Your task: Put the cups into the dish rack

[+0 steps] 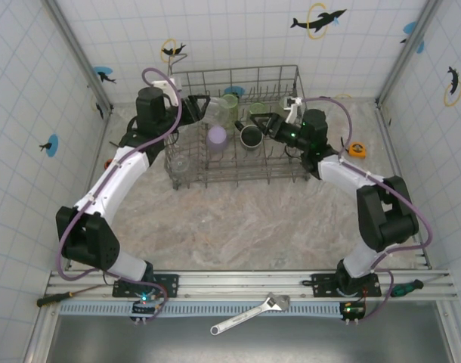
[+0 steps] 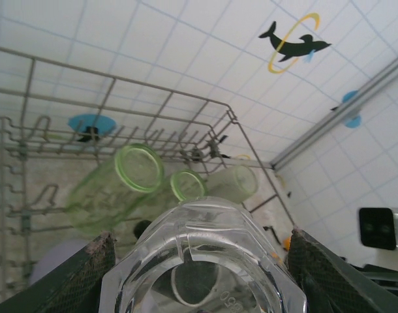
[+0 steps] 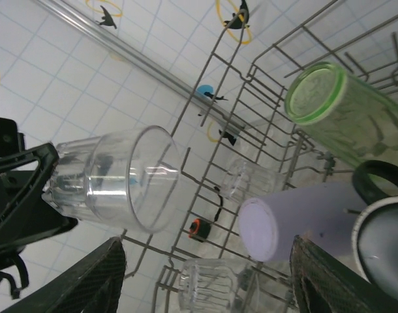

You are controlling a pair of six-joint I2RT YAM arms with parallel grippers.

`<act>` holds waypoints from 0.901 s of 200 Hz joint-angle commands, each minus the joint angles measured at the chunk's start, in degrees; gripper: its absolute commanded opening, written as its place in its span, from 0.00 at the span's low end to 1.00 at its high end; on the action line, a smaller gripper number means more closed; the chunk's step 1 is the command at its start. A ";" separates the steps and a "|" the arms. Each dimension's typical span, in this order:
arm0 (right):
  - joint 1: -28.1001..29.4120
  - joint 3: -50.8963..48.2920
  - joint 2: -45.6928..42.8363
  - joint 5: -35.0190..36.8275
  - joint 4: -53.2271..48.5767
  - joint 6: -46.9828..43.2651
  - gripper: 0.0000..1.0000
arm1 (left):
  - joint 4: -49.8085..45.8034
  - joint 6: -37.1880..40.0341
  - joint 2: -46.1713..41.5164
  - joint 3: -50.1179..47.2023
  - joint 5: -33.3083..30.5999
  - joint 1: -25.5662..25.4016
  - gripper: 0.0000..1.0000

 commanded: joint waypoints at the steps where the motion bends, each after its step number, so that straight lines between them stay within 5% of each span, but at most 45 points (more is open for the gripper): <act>1: -0.92 -1.75 -3.91 1.68 -4.68 -4.94 0.70 | -2.75 6.56 0.15 2.88 -5.63 0.18 0.00; 80: -2.08 -5.60 -13.46 7.07 -18.01 -15.37 0.78 | -12.31 17.73 5.89 8.04 -16.20 -0.30 0.00; 180: -3.55 -10.25 -19.84 8.41 -20.99 -17.48 0.80 | -25.88 26.81 16.13 18.93 -25.12 -2.16 0.00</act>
